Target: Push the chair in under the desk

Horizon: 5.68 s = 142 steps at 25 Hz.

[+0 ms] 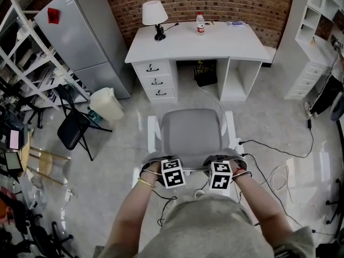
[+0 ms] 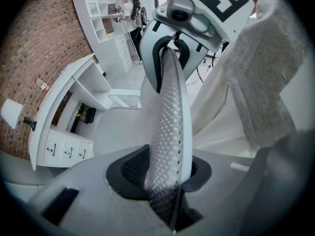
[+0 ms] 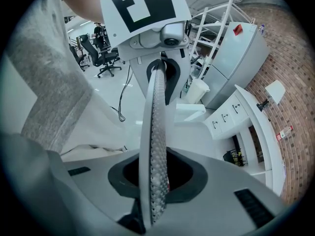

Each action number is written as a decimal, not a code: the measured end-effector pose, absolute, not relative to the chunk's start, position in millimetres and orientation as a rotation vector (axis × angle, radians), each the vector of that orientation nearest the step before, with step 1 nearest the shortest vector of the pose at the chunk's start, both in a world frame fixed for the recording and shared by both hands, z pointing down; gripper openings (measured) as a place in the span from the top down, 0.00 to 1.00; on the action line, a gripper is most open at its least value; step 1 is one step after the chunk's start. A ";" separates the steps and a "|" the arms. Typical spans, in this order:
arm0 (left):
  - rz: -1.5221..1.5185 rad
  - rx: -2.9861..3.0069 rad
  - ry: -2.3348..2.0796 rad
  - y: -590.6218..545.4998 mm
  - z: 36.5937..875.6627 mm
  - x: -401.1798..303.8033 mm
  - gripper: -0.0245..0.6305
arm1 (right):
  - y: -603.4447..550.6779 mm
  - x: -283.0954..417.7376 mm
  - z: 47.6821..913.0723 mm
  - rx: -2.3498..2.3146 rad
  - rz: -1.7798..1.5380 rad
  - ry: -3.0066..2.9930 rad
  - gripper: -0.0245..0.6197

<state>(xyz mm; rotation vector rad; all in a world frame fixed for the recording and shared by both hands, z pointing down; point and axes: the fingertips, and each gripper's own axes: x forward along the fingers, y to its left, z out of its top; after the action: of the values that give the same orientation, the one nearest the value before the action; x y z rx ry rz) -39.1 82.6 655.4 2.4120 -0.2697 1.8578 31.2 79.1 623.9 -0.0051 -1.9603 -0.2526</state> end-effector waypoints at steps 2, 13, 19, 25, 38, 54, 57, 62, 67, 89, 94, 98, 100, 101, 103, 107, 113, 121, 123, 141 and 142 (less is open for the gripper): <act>1.858 2.407 -0.263 82.3 655.8 -39.4 0.79 | 78.5 31.3 624.7 -0.004 -0.252 -1.959 0.87; 1.867 2.381 -0.250 68.9 657.6 -41.0 0.78 | 64.4 32.0 626.0 0.013 -0.263 -1.949 0.87; 1.880 2.375 -0.246 61.4 657.9 -42.8 0.77 | 58.8 29.2 624.9 0.020 -0.254 -1.955 0.87; 1.903 2.361 -0.242 51.8 660.2 -44.9 0.77 | 50.5 28.0 624.8 0.026 -0.243 -1.954 0.87; 1.926 2.364 -0.219 24.9 660.5 -49.6 0.78 | 25.8 24.5 624.7 0.050 -0.224 -1.947 0.87; 1.956 2.364 -0.142 -28.0 658.9 -53.9 0.78 | -24.7 21.2 622.7 0.083 -0.183 -1.944 0.87; 1.958 2.368 -0.137 -36.7 660.6 -52.4 0.78 | -32.8 22.3 624.2 0.085 -0.178 -1.943 0.87; 1.964 2.371 -0.127 -48.6 659.5 -54.9 0.78 | -44.3 20.3 623.5 0.091 -0.174 -1.943 0.87; 1.966 2.377 -0.119 -57.6 659.7 -56.2 0.78 | -52.8 18.4 623.9 0.102 -0.174 -1.942 0.87; 1.972 2.388 -0.114 -87.5 660.6 -54.7 0.78 | -81.2 19.9 626.3 0.100 -0.165 -1.935 0.87; 1.971 2.387 -0.119 -104.1 661.7 -54.6 0.78 | -98.6 20.2 627.9 0.104 -0.171 -1.928 0.87; 1.973 2.385 -0.116 -114.3 662.1 -55.3 0.78 | -109.2 19.5 628.6 0.111 -0.172 -1.926 0.87; 1.973 2.387 -0.116 -120.4 660.9 -55.6 0.78 | -115.5 19.2 627.6 0.113 -0.173 -1.924 0.87; 1.972 2.389 -0.118 -123.6 660.6 -55.5 0.78 | -118.7 19.3 627.4 0.115 -0.176 -1.922 0.87; 1.972 2.391 -0.122 -129.9 660.7 -55.1 0.78 | -125.1 20.0 627.9 0.118 -0.180 -1.918 0.87; 1.973 2.391 -0.121 -140.8 660.9 -54.5 0.78 | -136.8 21.0 629.0 0.127 -0.187 -1.908 0.87; 1.976 2.398 -0.124 -157.0 660.7 -54.1 0.78 | -153.1 22.1 630.5 0.133 -0.193 -1.894 0.88; 1.978 2.402 -0.122 -174.2 661.8 -53.6 0.78 | -170.5 22.6 633.0 0.136 -0.177 -1.881 0.88; 1.981 2.403 -0.120 -178.6 661.9 -53.9 0.78 | -174.9 22.7 633.3 0.141 -0.175 -1.877 0.88; 1.991 2.418 -0.109 -222.6 660.7 -57.0 0.78 | -218.3 21.5 635.2 0.165 -0.169 -1.843 0.88; 1.992 2.419 -0.109 -224.7 660.6 -57.6 0.78 | -220.4 20.9 635.2 0.166 -0.168 -1.841 0.88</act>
<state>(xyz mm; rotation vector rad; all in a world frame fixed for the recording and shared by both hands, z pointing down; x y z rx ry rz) -57.6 -224.7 660.6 2.4194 -0.1086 1.9917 20.9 -220.4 635.2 0.1659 -1.8412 -0.1679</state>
